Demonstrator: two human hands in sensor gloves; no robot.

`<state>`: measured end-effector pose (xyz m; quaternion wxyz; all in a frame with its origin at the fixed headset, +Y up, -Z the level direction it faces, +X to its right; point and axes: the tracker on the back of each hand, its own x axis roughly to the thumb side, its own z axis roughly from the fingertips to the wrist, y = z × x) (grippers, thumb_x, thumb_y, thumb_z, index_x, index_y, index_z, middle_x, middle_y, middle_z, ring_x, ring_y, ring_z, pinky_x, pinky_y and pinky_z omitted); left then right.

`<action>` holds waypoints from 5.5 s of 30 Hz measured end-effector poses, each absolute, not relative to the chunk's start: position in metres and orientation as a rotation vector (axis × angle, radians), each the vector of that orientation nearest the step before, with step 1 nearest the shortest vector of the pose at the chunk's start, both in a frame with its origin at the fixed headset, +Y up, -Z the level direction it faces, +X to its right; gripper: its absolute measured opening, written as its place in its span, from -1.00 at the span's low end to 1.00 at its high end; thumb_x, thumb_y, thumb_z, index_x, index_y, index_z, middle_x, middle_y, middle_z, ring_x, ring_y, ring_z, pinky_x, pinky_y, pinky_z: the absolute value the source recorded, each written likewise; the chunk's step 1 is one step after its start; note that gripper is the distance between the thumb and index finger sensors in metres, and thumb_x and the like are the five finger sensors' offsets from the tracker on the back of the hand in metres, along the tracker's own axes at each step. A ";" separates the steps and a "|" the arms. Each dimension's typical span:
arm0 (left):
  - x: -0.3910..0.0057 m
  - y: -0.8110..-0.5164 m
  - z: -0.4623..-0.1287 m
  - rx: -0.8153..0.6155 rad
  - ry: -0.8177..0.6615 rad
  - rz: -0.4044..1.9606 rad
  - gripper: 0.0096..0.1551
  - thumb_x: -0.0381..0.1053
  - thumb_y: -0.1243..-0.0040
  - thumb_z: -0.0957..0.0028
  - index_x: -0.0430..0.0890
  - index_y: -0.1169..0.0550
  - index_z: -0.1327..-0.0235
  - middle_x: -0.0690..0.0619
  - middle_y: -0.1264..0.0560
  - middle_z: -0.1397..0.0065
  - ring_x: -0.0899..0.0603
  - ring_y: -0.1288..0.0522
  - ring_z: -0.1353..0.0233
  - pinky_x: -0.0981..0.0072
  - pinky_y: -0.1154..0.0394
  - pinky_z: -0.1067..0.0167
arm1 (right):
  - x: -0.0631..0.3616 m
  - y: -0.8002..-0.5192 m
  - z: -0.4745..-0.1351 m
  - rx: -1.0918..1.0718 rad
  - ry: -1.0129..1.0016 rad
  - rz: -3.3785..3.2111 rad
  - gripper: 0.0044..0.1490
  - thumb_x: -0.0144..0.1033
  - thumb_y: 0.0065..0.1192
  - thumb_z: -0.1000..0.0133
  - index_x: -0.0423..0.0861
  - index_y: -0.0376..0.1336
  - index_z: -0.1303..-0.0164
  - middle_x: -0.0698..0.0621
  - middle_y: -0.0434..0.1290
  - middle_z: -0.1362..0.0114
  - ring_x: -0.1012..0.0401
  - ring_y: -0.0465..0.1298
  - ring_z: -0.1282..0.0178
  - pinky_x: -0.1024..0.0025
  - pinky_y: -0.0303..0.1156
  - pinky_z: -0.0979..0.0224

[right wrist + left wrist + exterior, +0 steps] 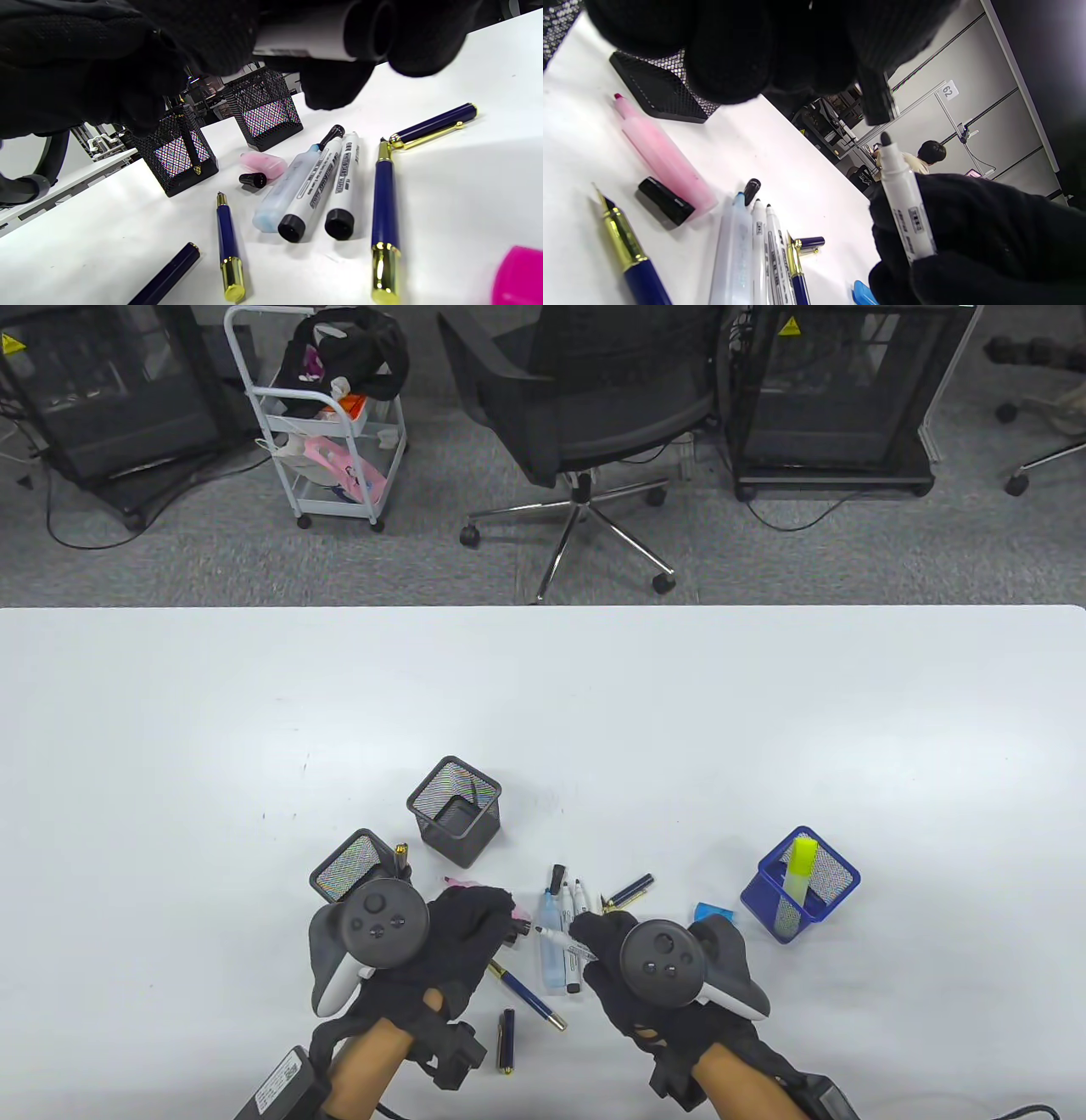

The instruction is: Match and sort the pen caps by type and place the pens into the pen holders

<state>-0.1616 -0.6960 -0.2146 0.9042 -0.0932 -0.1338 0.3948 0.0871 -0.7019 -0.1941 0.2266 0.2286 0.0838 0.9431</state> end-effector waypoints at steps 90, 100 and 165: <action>-0.141 -0.638 -0.318 -0.093 -0.056 -0.061 -0.43 0.11 -0.26 -0.03 -0.03 -0.64 -0.29 -0.16 -0.68 -0.37 -0.44 -0.51 -0.45 -0.62 -0.22 -0.33 | 0.131 -0.692 -0.204 0.398 -0.116 2.676 -0.17 0.03 0.33 -0.04 -0.16 0.21 -0.42 -0.25 0.47 -0.38 -0.13 0.63 -0.27 -0.24 0.44 -0.37; -0.097 -0.608 -0.256 0.196 -0.399 -0.165 -0.38 0.05 -0.39 0.04 0.05 -0.58 -0.36 -0.13 -0.62 -0.41 -0.29 -0.62 -0.29 -0.41 -0.42 -0.26 | 0.136 -0.691 -0.204 0.385 -0.134 2.672 -0.17 0.03 0.33 -0.04 -0.16 0.20 -0.43 -0.25 0.46 -0.38 -0.13 0.62 -0.28 -0.24 0.44 -0.37; -0.135 -0.644 -0.218 -0.007 -0.527 0.358 -0.21 -0.06 -0.51 0.06 0.27 -0.35 -0.41 -0.14 -0.68 -0.24 -0.24 -0.81 0.02 -0.15 -0.68 0.06 | 0.138 -0.692 -0.205 0.381 -0.083 2.687 -0.16 0.05 0.34 -0.04 -0.17 0.20 -0.43 -0.26 0.46 -0.38 -0.14 0.62 -0.27 -0.22 0.46 -0.36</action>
